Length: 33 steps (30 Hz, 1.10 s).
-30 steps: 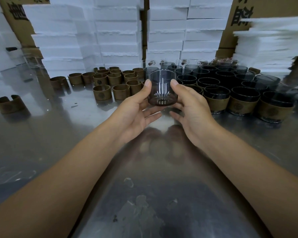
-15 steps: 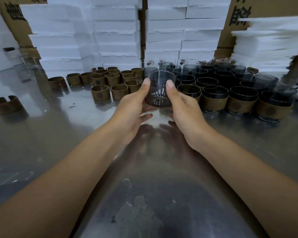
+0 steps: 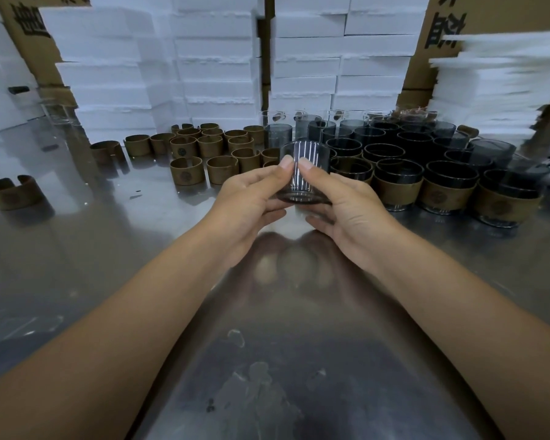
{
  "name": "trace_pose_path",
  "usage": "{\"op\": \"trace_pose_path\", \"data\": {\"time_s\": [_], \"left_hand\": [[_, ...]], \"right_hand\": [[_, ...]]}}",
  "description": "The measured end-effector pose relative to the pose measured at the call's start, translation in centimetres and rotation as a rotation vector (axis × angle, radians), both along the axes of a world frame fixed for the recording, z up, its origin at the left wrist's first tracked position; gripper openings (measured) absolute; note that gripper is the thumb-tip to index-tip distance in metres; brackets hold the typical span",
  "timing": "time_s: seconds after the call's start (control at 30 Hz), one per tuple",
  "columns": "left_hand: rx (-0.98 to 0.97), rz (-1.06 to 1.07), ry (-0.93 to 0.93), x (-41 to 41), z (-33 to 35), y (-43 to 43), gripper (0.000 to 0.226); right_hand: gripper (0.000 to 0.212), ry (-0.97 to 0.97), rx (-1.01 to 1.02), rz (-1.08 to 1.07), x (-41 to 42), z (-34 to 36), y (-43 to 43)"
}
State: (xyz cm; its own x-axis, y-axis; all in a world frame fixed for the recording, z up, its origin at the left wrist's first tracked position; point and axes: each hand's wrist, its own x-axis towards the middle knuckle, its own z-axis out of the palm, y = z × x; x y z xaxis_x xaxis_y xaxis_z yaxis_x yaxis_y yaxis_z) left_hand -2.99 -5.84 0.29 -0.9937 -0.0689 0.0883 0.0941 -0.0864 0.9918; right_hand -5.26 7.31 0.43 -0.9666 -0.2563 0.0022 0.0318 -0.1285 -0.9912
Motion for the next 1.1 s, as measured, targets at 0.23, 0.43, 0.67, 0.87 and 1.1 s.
{"op": "trace_pose_path", "data": {"time_s": [0.23, 0.43, 0.67, 0.87, 1.1], "left_hand": [[0.104, -0.046, -0.039, -0.05, 0.14, -0.13, 0.032], [0.251, -0.13, -0.019, 0.07, 0.52, -0.22, 0.036], [0.189, -0.15, 0.016, -0.09, 0.47, -0.21, 0.042], [-0.018, 0.051, 0.037, -0.19, 0.0, -0.04, 0.03], [0.025, -0.018, 0.05, 0.05, 0.16, 0.48, 0.043]], "right_hand": [[0.035, -0.023, -0.084, 0.009, 0.04, 0.43, 0.39], [0.038, -0.086, -0.203, 0.005, -0.25, 0.58, 0.5], [0.046, -0.033, -0.145, 0.033, -0.19, 0.32, 0.13], [0.039, -0.057, -0.16, 0.03, -0.25, 0.36, 0.27], [0.019, 0.047, -0.118, -0.023, -0.01, 0.07, -0.12]]}}
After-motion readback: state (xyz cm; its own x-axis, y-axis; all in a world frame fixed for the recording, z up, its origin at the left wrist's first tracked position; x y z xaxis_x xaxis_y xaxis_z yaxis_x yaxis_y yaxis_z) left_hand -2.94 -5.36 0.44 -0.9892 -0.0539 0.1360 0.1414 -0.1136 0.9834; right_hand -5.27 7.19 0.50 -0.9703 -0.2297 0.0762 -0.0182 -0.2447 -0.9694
